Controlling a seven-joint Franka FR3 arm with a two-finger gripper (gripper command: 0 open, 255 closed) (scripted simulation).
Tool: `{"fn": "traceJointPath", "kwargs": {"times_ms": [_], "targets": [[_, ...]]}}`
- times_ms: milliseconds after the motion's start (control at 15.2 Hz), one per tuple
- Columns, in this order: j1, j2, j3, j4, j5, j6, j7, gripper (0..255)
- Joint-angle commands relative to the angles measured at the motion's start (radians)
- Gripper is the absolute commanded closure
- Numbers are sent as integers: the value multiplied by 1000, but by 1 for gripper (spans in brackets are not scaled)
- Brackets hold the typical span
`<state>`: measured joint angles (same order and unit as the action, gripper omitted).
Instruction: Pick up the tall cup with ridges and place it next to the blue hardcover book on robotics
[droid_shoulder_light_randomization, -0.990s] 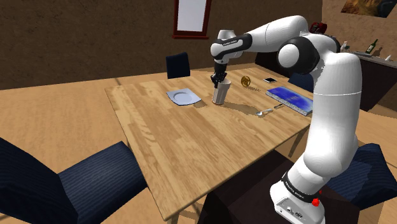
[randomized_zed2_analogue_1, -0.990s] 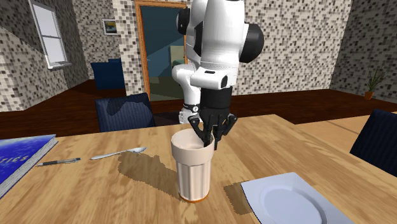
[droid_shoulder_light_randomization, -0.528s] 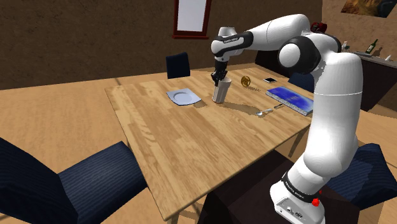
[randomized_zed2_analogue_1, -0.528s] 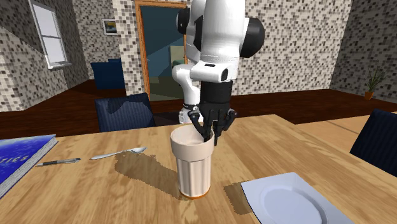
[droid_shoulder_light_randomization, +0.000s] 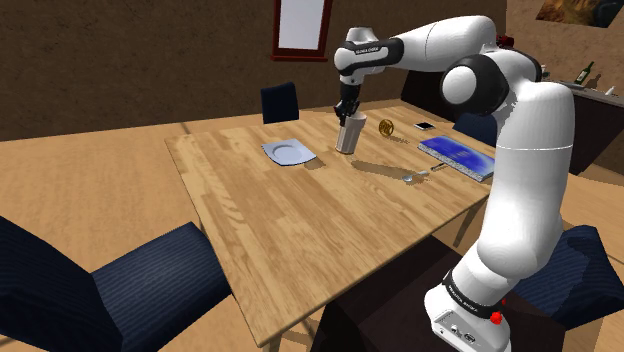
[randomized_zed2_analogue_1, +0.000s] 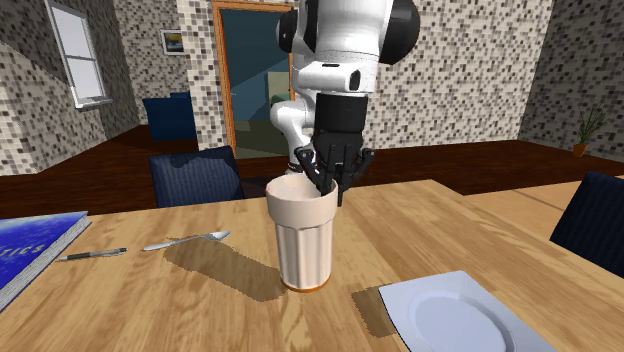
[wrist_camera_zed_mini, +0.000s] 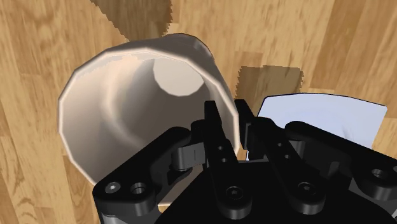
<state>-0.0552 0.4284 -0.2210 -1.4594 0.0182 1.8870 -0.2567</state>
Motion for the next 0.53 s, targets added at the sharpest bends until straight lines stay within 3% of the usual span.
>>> {"fn": "traceJointPath", "kwargs": {"times_ms": [0, 462], "targets": [[0, -5, -1, 19, -1, -24, 0, 255], [-3, -9, -2, 108, -1, -116, -4, 255]]}}
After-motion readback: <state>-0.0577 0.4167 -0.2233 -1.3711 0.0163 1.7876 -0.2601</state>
